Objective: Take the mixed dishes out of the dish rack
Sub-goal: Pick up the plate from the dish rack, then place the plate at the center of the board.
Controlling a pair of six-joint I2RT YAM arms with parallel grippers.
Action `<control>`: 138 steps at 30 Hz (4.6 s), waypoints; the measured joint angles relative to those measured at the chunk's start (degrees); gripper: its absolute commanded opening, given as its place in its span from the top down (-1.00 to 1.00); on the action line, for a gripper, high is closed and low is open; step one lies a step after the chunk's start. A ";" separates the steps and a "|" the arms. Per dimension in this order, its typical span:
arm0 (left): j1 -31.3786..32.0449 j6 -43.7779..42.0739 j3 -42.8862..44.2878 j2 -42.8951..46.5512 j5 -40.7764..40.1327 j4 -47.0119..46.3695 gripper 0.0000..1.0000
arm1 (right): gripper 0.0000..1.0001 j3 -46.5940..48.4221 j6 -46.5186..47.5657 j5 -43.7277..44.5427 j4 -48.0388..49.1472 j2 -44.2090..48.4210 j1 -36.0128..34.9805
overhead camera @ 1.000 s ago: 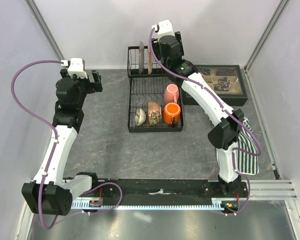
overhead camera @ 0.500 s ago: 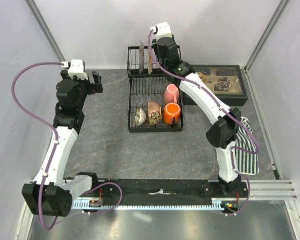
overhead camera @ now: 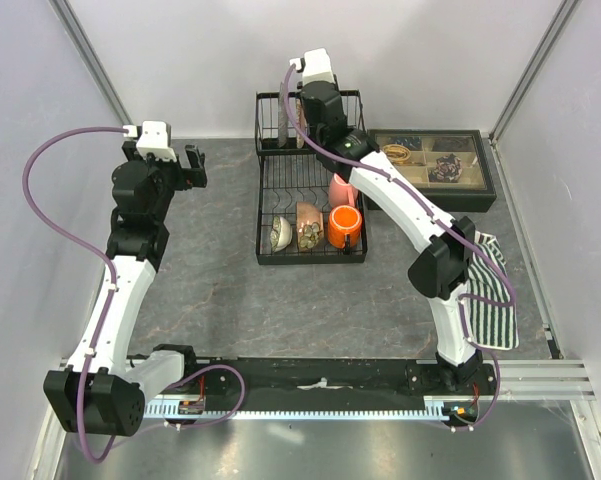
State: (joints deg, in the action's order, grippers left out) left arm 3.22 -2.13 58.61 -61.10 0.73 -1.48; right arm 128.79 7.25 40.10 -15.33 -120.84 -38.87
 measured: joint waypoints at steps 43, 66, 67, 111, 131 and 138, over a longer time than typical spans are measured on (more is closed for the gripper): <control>-0.04 -2.82 2.89 0.00 14.27 4.22 -0.99 | 1.00 -3.48 21.88 12.02 19.04 5.05 -4.76; 0.48 -1.92 16.90 -6.08 38.84 7.74 -0.94 | 1.00 -20.72 1.44 -32.50 -7.65 29.40 -4.79; 0.61 -1.92 17.11 -6.45 38.82 7.74 -0.94 | 1.00 -20.72 1.11 -34.16 -8.20 29.38 -4.79; 1.73 -4.17 14.80 -6.23 31.69 10.91 0.97 | -0.89 -25.18 3.10 -44.54 -10.43 32.20 -4.68; -15.72 21.99 22.27 -16.81 17.38 16.44 0.97 | -0.94 -34.51 5.40 -33.09 -8.02 37.31 1.03; -18.71 29.53 22.27 -23.82 16.20 19.87 0.97 | -0.95 -37.53 5.40 -32.54 -8.07 38.86 3.10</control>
State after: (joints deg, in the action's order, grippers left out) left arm -15.49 27.40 80.88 -84.93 16.93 18.39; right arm 91.26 12.64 7.55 -23.40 -81.97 -35.77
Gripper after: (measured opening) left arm 0.064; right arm 0.975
